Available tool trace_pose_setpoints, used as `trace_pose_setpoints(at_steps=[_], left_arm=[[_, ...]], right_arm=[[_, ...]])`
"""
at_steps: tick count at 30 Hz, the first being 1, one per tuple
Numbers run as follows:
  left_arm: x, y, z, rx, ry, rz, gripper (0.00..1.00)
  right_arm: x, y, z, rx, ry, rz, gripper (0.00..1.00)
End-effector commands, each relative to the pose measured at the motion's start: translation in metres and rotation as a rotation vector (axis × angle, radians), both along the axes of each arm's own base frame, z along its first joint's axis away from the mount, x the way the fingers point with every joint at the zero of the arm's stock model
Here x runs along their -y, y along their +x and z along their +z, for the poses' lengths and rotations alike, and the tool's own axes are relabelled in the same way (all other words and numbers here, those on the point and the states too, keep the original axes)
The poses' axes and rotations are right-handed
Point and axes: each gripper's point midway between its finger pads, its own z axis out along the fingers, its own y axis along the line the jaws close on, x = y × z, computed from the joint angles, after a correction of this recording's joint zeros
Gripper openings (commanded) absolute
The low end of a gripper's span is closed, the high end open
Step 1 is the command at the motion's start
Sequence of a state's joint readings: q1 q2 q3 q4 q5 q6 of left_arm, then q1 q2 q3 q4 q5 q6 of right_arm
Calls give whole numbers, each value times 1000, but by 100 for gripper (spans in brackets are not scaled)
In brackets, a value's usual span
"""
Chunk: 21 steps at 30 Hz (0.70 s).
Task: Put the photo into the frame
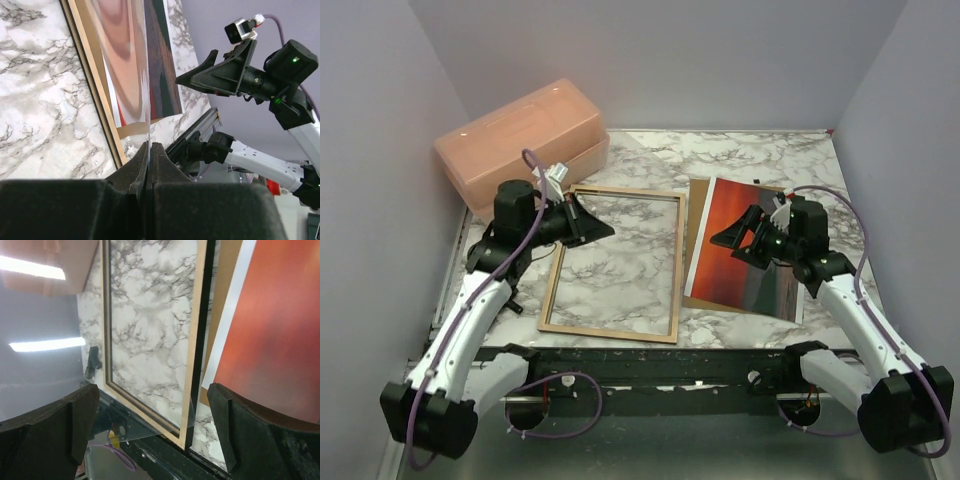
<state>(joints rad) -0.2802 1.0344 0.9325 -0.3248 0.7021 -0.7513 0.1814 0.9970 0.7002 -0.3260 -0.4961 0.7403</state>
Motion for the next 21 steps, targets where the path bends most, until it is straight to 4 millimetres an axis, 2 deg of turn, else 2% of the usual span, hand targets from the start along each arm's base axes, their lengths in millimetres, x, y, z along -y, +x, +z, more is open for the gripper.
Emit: trace_pose_setpoints(at_steps=[1,6,10,17,21], left_arm=[[-24,-30,21,6,-9,91,0],[-34,-54,49,67,-49,94,0],[-36,-68,70,113,-94,73,0],[-29,-89,101,197,-175,-11,0],[-25,-101,115,229,-226,-74,0]], right_arm=[[-12,-12,17,50,81,76,100],[-31,-16,36,109,224,172,100],[-39,-20,44,155,294,229,100],[-51,-28,63,216,395,352,100],[-53,-21,64,217,417,364,100]])
